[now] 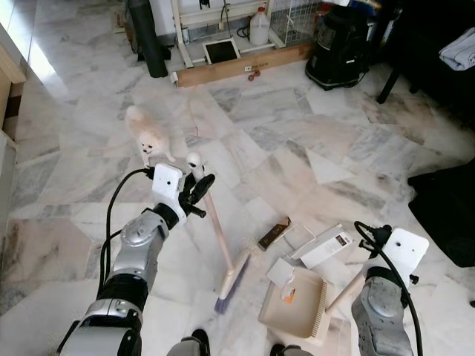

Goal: Sweep floor

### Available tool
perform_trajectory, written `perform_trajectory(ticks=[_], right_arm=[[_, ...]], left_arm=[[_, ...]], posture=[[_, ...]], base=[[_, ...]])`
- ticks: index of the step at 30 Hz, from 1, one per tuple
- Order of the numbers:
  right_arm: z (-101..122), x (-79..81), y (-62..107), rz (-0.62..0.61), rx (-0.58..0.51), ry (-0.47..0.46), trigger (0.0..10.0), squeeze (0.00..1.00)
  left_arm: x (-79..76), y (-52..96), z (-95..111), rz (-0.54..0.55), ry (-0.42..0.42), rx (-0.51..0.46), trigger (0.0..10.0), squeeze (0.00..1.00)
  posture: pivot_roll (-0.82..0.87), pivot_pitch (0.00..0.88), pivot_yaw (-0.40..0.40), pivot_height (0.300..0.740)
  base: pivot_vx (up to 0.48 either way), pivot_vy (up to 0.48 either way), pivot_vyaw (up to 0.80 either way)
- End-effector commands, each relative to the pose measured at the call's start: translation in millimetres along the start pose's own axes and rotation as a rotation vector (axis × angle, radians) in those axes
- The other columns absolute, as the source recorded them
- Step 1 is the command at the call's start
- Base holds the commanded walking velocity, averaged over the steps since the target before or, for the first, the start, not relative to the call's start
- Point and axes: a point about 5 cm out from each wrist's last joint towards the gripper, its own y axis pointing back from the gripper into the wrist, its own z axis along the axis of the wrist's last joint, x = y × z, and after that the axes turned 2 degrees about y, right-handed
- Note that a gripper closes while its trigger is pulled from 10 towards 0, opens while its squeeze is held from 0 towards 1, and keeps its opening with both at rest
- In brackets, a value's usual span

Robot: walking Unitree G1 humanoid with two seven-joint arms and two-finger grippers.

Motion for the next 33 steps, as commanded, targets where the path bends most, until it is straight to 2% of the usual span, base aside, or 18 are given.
perform_trajectory(ticks=[1,16,25,33], right_arm=[[0.7,-4.4,1.6,-0.014,-0.011,-0.001,10.0,0.00],[1.6,-9.5,3.3,-0.021,-0.016,-0.005,10.0,0.00],[1.8,-5.6,2.1,-0.006,-0.011,-0.015,10.0,0.00],[3.5,4.6,-3.2,0.012,-0.010,-0.035,10.0,0.00]], left_arm=[[-5.3,-4.1,-0.1,-0.027,-0.003,-0.001,10.0,0.00],[-16.8,-9.6,-9.8,-0.121,0.183,0.030,10.0,0.00],[-17.3,-9.1,-8.3,-0.171,0.200,0.035,10.0,0.00],[-8.5,-3.5,-0.2,-0.210,0.168,0.032,10.0,0.00]], posture=[[-0.06,0.184,0.044,0.740],[-0.08,0.199,0.048,0.740],[-0.07,0.196,0.052,0.740],[-0.04,0.174,0.056,0.740]], base=[[0.000,0.000,0.00],[0.000,0.000,0.00],[0.000,0.000,0.00],[0.000,0.000,0.00]])
